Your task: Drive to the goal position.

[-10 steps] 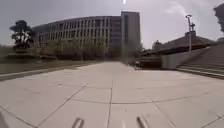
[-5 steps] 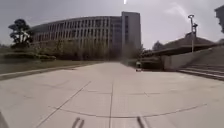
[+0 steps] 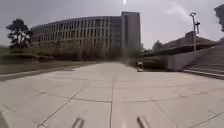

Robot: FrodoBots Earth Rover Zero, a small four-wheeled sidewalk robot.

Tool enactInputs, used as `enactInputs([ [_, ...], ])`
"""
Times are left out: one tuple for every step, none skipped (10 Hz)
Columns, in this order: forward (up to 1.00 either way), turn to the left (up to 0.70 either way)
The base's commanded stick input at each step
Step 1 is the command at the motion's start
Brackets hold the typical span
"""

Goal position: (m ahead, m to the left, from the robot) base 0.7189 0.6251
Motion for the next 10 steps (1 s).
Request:
enactInputs([
  [0.7, 0.0],
  [0.7, 0.0],
  [0.7, 0.0],
  [0.7, 0.0],
  [0.7, 0.0],
  [0.7, 0.0],
  [0.7, 0.0],
  [0.7, 0.0],
  [0.7, 0.0],
  [0.7, 0.0],
])
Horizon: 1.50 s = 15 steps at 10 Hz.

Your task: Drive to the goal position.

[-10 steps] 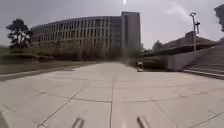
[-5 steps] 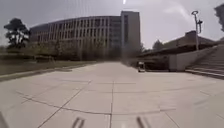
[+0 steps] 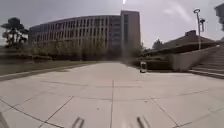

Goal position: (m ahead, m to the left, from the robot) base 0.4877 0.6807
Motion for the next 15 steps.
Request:
enactInputs([
  [0.7, 0.0],
  [0.7, 0.0],
  [0.7, 0.0],
  [0.7, 0.0],
  [0.7, 0.0],
  [0.7, 0.0],
  [0.7, 0.0],
  [0.7, 0.0],
  [0.7, 0.0],
  [0.7, 0.0],
  [0.7, 0.0],
  [0.7, 0.0],
  [0.7, 0.0],
  [0.7, 0.0],
  [0.7, 0.0],
])
